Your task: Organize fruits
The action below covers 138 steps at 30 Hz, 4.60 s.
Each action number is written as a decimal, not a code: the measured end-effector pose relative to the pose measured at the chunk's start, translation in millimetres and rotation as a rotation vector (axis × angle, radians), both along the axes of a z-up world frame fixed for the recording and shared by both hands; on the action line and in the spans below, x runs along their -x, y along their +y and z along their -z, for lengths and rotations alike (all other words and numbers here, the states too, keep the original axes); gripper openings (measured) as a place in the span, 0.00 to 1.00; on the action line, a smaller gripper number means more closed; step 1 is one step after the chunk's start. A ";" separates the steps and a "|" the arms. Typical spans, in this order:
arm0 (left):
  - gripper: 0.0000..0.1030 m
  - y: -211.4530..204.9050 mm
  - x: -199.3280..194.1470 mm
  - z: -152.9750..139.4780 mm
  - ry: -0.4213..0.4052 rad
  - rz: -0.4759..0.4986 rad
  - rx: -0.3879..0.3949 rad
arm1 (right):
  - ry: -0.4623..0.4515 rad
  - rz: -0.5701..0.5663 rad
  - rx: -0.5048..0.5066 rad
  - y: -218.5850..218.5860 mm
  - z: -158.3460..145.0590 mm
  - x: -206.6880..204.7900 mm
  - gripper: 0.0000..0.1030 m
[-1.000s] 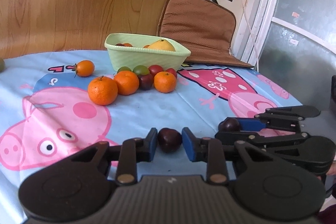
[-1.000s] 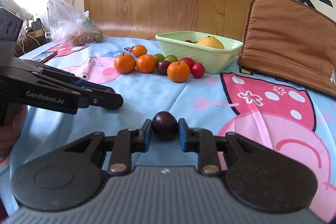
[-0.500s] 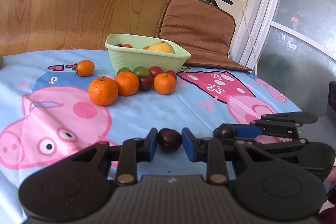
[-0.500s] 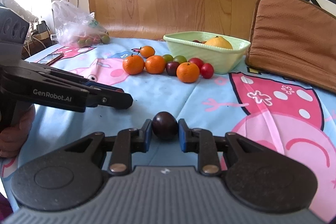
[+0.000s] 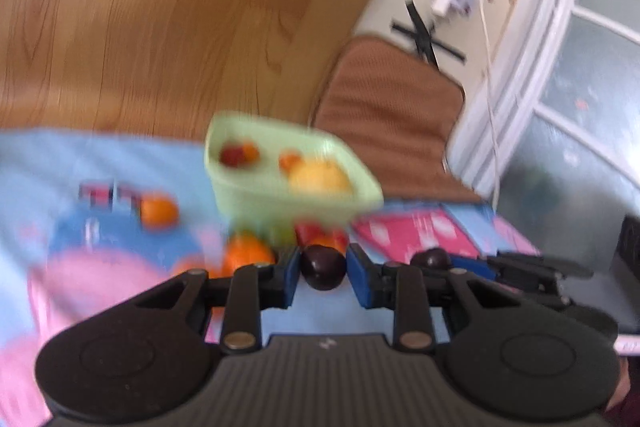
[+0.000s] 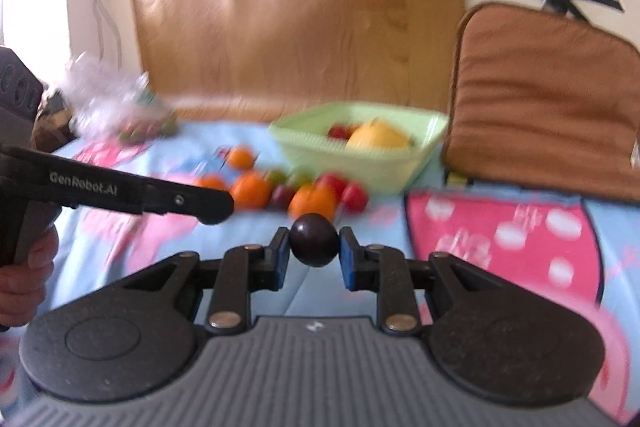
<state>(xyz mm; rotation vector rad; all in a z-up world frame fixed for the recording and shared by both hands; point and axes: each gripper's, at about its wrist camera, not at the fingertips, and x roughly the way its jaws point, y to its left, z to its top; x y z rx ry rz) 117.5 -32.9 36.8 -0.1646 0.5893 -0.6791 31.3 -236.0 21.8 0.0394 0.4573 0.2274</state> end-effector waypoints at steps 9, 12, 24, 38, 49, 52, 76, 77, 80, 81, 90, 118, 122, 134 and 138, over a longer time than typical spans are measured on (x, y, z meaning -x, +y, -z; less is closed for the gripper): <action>0.25 -27.5 -83.2 -5.6 0.019 -0.067 0.001 | -0.057 0.014 0.003 4.9 -8.6 -81.3 0.28; 0.25 -29.1 -93.1 2.3 0.029 -0.074 -0.010 | -0.055 -0.002 0.046 13.3 -0.4 -94.4 0.28; 0.33 -22.9 -96.3 10.0 0.006 -0.118 -0.031 | -0.096 -0.013 0.098 21.0 5.0 -94.5 0.35; 0.35 54.2 -13.4 8.4 0.042 -0.205 0.095 | -0.032 -0.117 0.044 35.7 6.4 -30.3 0.37; 0.59 45.9 -0.4 31.9 0.077 -0.134 0.076 | -0.023 -0.273 0.309 88.2 18.8 -61.4 0.37; 0.60 45.7 -1.4 37.6 0.066 -0.138 0.067 | -0.034 -0.285 0.341 90.0 21.6 -65.1 0.38; 0.37 56.4 -14.1 49.4 0.151 -0.187 0.111 | -0.008 -0.391 0.373 90.1 21.5 -59.9 0.49; 0.37 55.9 -13.7 49.2 0.148 -0.190 0.105 | -0.013 -0.387 0.390 92.6 22.9 -60.0 0.49; 0.39 59.0 -13.2 49.4 0.150 -0.199 0.119 | -0.014 -0.381 0.400 94.8 23.7 -64.6 0.51; 0.39 60.0 -12.8 49.0 0.149 -0.198 0.128 | -0.010 -0.373 0.399 94.8 23.8 -67.1 0.51; 0.58 52.2 -5.3 42.8 0.087 -0.159 0.108 | 0.004 -0.386 0.414 93.3 25.2 -70.8 0.50; 0.27 27.7 44.5 40.9 0.097 0.027 0.085 | 0.037 -0.132 0.287 42.2 23.0 27.6 0.37; 0.27 28.4 58.7 36.8 0.093 0.054 0.112 | 0.034 -0.097 0.269 35.2 21.4 42.1 0.37; 0.36 22.3 66.6 42.2 0.038 -0.031 0.012 | 0.006 -0.096 0.287 41.0 28.1 57.2 0.40; 0.50 15.8 71.3 38.6 0.014 -0.015 -0.008 | 0.026 -0.091 0.254 36.1 28.7 55.7 0.46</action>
